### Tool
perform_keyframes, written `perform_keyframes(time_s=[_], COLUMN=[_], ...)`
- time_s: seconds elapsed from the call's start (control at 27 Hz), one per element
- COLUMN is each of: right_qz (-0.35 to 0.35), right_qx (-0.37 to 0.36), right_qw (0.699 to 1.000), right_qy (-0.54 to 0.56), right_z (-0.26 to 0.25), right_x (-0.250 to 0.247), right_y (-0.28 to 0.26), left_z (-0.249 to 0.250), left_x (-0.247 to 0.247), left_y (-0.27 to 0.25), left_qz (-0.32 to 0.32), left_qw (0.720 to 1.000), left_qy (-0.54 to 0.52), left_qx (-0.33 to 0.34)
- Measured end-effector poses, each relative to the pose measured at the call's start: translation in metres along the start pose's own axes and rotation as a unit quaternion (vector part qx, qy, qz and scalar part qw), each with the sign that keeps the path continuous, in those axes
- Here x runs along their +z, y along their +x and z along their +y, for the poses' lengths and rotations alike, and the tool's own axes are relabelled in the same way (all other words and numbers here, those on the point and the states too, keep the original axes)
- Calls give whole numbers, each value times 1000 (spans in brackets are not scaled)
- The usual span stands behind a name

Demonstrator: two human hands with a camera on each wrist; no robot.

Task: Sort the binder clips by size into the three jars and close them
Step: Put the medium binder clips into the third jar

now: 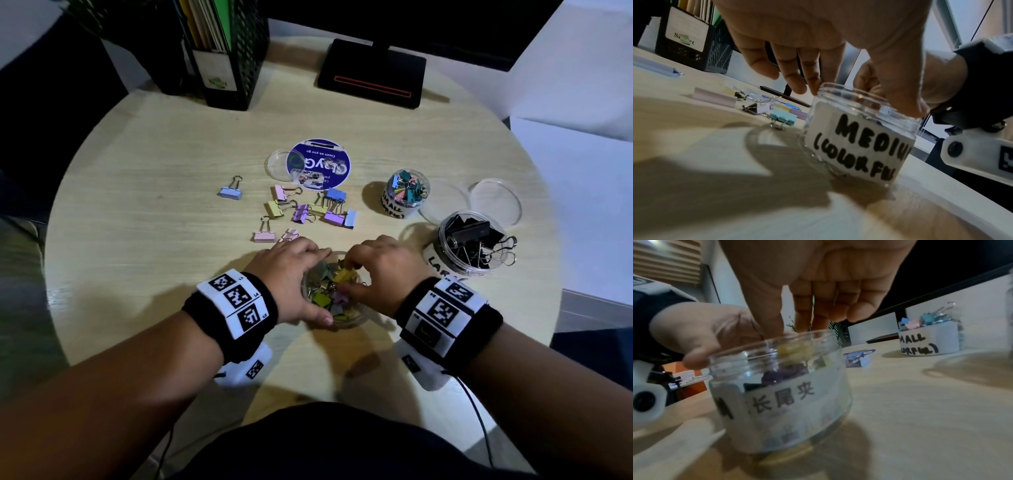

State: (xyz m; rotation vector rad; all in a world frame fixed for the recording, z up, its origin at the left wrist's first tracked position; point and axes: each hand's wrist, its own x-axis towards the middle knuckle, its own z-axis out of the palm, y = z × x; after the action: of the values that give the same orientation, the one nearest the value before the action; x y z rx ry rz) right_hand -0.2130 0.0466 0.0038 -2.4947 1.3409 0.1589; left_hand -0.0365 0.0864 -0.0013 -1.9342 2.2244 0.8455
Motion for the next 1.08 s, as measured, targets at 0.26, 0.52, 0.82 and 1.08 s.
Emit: perform_keyframes(time_s=[0.26, 0.52, 0.82, 1.08], right_qz=[-4, -46, -86, -82], right_qx=[70, 90, 88, 82], right_qw=[994, 990, 990, 991], right_qy=[85, 95, 72, 65], right_z=[5, 0, -8, -8], right_x=[5, 17, 23, 26], right_y=[-6, -5, -2, -1], left_z=[-32, -78, -67, -25], left_x=[-8, -20, -13, -39], left_y=[5, 52, 59, 17], left_qz=[49, -22, -32, 46], left_qw=[996, 985, 986, 992], left_qy=[-64, 113, 78, -82], left_qx=[-31, -127, -143, -85])
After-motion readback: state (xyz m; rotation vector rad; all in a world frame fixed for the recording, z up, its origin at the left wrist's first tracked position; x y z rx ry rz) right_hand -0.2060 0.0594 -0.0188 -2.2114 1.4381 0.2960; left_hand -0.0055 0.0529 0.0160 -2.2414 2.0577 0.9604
